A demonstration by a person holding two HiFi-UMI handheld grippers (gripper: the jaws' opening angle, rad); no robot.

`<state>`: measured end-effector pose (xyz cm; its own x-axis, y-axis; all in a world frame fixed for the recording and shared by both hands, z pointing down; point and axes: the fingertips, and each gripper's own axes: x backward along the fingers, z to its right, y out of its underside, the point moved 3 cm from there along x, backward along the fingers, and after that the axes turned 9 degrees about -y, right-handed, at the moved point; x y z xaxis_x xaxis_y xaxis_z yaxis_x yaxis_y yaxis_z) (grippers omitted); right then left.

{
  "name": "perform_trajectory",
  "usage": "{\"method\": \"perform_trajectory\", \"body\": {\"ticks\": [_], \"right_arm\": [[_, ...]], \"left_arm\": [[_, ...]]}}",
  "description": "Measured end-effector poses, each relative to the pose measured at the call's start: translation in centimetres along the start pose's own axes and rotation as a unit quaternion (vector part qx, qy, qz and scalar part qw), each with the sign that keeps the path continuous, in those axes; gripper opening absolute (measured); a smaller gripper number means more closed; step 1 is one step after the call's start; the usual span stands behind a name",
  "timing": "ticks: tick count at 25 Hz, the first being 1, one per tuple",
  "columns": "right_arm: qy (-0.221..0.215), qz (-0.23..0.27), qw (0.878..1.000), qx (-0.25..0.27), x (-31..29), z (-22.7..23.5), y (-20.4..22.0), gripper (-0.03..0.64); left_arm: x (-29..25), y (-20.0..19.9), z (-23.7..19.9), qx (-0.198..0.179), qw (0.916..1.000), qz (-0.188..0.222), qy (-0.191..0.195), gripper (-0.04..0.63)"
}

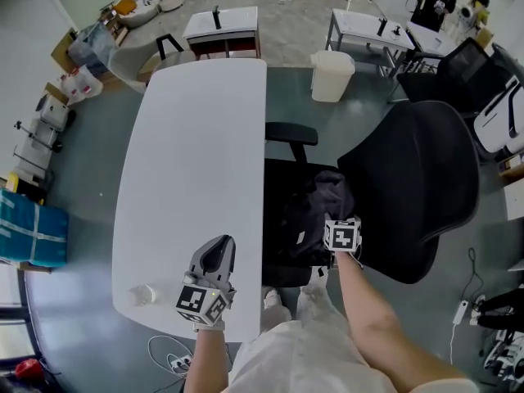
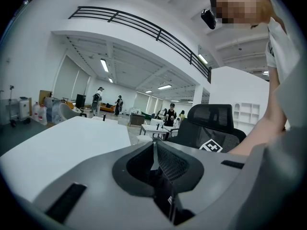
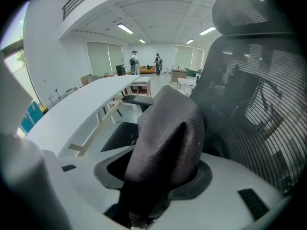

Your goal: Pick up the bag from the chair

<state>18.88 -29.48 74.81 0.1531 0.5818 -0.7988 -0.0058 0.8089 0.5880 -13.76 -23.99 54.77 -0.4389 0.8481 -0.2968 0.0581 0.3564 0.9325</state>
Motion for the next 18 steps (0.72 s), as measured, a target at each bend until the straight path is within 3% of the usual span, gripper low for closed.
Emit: {"method": "perform_trajectory", "body": {"ticks": [5,9,18], "right_arm": [[0.0,-0.01,1.0,0.006,0.4,-0.2,0.0,0.119],[-0.009,-0.001,1.0,0.0,1.1,-1.0,0.3,0.078],[-0.041,0.033,0.998,-0.031,2.8,-2.9,0.3,0.058]], "left_arm": [[0.3,0.0,-0.1,-0.001,1.0,-0.002,-0.002,0.043],[0.6,-0.1,-0.1,-0.002,1.0,0.0,-0.003,0.043],[1.7,-0.6,-1.1,-0.004,0.9999,0.006,-0.016,0.043]]}}
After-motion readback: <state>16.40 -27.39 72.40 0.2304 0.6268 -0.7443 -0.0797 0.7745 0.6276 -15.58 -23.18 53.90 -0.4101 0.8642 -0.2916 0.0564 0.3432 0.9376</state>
